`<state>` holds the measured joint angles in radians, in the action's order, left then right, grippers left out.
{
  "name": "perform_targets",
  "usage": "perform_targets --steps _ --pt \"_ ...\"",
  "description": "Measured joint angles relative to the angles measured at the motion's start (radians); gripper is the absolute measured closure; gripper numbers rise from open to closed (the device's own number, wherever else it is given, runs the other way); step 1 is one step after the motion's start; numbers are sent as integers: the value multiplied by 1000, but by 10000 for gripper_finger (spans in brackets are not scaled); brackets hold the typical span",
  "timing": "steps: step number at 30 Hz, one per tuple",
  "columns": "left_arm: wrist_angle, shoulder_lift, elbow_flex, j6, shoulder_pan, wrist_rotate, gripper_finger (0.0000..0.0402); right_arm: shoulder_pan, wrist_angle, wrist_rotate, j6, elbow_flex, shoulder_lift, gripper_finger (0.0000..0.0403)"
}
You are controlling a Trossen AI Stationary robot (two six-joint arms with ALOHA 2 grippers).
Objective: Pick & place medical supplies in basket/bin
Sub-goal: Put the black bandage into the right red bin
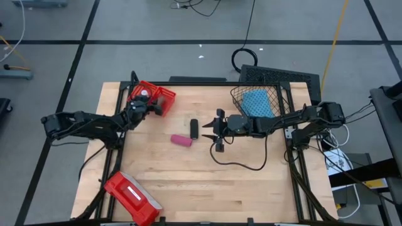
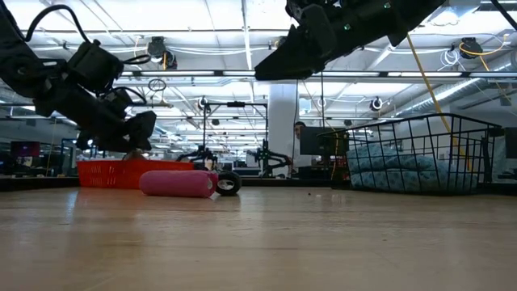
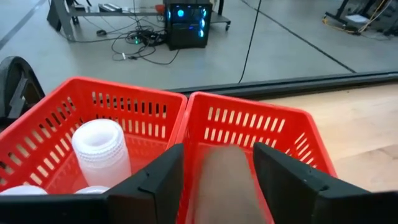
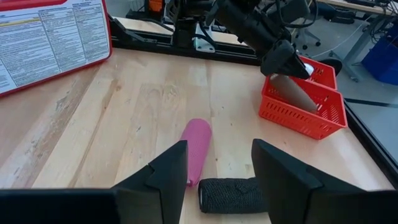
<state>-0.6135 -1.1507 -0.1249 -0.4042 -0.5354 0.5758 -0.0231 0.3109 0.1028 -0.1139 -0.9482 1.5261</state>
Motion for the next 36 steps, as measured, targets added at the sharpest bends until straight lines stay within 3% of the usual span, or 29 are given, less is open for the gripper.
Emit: perform_targets --steps 9,21,28,36 --pt "-46 1 -5 1 0 -9 199 0 -35 0 39 0 0 236" --pt "-46 97 -53 -1 31 -280 199 0 -52 1 62 0 12 228" --pt "-45 176 -56 -16 81 -318 199 16 18 -8 127 -9 110 212" --pt "-50 238 -56 -27 139 -316 199 105 -115 -56 120 -128 242 175"
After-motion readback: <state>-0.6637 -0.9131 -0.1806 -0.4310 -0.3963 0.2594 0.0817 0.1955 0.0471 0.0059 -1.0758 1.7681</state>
